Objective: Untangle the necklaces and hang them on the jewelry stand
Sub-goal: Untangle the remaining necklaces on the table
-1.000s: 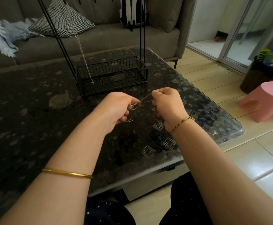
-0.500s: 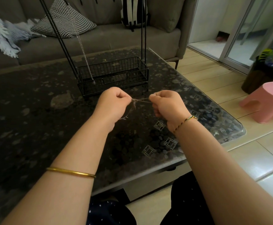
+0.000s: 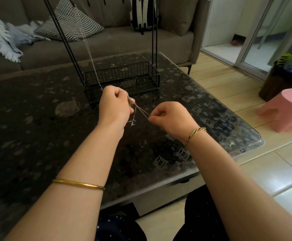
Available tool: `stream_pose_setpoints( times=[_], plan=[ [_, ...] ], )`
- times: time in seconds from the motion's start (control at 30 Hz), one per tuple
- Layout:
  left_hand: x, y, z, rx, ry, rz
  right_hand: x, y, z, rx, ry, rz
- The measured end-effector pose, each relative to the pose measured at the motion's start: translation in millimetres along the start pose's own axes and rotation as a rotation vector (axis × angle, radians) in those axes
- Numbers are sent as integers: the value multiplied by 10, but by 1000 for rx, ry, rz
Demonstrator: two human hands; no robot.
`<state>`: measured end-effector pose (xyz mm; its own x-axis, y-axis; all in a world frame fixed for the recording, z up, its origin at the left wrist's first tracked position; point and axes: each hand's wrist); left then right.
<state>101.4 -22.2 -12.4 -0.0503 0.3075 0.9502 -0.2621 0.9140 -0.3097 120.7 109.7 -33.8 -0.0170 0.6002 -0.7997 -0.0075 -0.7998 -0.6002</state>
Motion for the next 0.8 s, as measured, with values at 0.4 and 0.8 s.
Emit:
stream_pose_setpoints(
  times=[0.4, 0.8],
  plan=[
    [16, -63, -15, -95, -41, 29, 30, -71, 3, 183, 173, 250],
    [5, -28, -44, -145, 38, 69, -112, -42, -26, 182, 185, 786]
  ],
)
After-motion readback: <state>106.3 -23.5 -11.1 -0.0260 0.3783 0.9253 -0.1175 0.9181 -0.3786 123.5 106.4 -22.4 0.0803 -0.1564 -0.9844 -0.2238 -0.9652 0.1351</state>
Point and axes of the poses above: each hand's wrist, its own z-axis towards the middle knuckle, its own y-axis out of the palm, x = y × z, and after that the axes turned 4 degrees about z, right-handed
